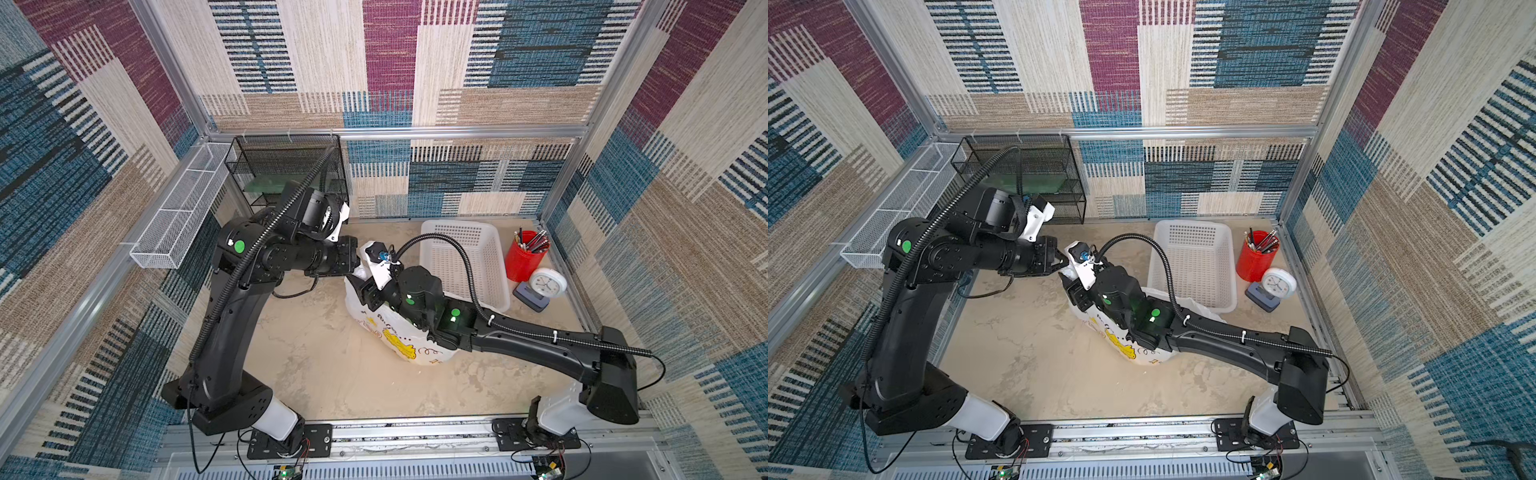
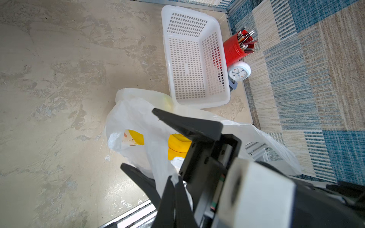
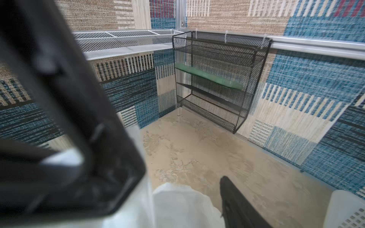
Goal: Place the banana into a plastic bag & tie a knot
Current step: Adjust the plastic bag at the center of the board.
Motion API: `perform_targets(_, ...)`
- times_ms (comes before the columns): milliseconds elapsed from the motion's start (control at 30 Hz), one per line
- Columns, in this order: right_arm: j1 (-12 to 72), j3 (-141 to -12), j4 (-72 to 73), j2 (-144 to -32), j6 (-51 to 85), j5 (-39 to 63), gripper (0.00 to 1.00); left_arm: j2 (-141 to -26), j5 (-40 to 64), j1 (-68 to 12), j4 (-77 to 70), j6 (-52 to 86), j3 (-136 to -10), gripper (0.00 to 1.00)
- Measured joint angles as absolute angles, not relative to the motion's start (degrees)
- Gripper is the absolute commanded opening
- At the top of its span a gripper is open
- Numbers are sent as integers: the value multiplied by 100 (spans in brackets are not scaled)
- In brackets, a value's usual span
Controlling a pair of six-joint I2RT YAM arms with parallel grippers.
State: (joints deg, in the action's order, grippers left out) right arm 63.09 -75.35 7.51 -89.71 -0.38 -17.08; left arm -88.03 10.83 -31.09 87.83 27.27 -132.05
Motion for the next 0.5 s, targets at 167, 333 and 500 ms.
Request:
perform_targets(167,6248,-7830,869,-9371,69,-1133,24,-8514,1020,-3103,8796,3140,-13045,0)
perform_targets(333,6261,-7520,1107,-9485,242,-421,27,-8281,934,-3120,8829,3371,-13041,0)
perform_targets(500,6292,-7017,1175,-9491,401,69,27,-8128,797,-3116,8836,3651,-13041,0)
